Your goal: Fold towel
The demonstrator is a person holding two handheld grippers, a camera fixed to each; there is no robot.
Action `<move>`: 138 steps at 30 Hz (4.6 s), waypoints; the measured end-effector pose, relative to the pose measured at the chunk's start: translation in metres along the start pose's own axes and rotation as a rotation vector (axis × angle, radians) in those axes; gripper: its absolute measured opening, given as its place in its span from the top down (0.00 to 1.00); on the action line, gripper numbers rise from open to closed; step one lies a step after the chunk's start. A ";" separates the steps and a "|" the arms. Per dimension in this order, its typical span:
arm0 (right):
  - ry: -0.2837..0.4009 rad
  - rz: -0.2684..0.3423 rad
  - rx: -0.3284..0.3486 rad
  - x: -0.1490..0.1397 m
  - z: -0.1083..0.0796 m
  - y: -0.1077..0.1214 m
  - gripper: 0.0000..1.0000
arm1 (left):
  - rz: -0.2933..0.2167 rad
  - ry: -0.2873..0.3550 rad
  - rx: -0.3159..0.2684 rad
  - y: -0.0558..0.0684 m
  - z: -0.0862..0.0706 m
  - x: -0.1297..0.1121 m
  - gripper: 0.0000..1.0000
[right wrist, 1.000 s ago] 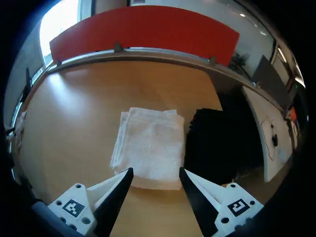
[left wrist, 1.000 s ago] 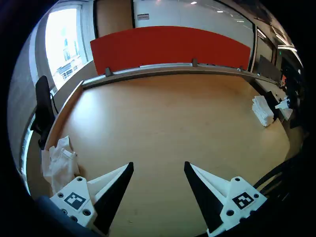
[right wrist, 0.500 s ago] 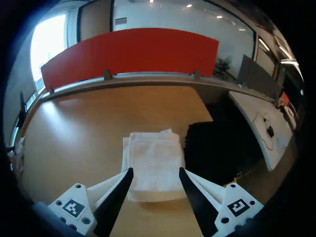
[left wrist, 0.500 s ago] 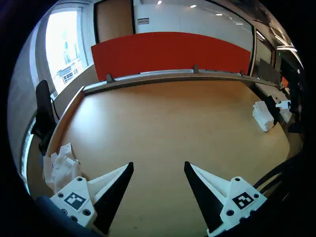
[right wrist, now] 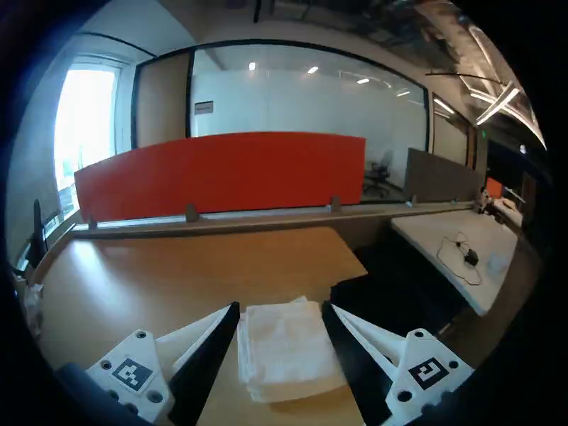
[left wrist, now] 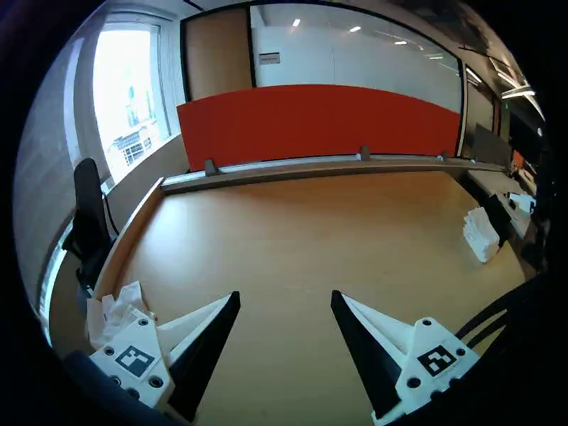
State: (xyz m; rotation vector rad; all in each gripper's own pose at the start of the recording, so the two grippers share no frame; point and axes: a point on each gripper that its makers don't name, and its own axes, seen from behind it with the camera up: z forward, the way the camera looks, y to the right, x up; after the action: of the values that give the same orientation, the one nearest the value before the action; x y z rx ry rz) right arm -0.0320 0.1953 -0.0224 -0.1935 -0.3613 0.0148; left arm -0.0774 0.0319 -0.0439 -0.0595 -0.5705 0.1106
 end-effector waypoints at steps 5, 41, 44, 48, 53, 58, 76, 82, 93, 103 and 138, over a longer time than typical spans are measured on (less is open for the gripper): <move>0.081 -0.023 -0.021 0.012 -0.008 -0.006 0.11 | -0.015 0.039 0.013 -0.003 0.003 0.016 0.05; 0.308 -0.031 0.139 0.111 -0.046 -0.159 0.11 | -0.120 0.514 0.047 -0.025 -0.009 0.140 0.05; 0.307 -0.034 0.153 0.110 -0.047 -0.172 0.11 | -0.127 0.524 0.037 -0.025 -0.012 0.141 0.05; 0.300 -0.035 0.159 0.109 -0.048 -0.183 0.11 | -0.137 0.541 0.033 -0.028 -0.016 0.144 0.05; 0.297 -0.030 0.154 0.111 -0.050 -0.194 0.11 | -0.157 0.547 0.022 -0.031 -0.016 0.144 0.05; 0.296 -0.018 0.161 0.114 -0.050 -0.206 0.11 | -0.166 0.554 0.022 -0.035 -0.013 0.141 0.05; 0.286 -0.004 0.171 0.116 -0.055 -0.234 0.09 | -0.081 0.577 0.031 -0.034 0.012 0.118 0.05; 0.284 -0.019 0.161 0.107 -0.051 -0.239 0.09 | -0.096 0.596 0.041 -0.039 0.023 0.101 0.05; 0.285 -0.019 0.153 0.080 -0.039 -0.248 0.09 | -0.107 0.602 0.062 -0.041 0.050 0.051 0.05; 0.280 -0.010 0.157 0.046 -0.023 -0.251 0.09 | -0.105 0.610 0.084 -0.046 0.068 0.011 0.05; 0.291 -0.041 0.147 0.018 -0.016 -0.249 0.09 | -0.112 0.618 0.115 -0.049 0.092 -0.038 0.05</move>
State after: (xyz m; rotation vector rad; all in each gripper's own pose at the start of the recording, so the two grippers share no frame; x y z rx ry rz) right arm -0.0150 -0.0513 0.0171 -0.0408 -0.0731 -0.0268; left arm -0.1548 -0.0186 0.0177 0.0508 0.0508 0.0124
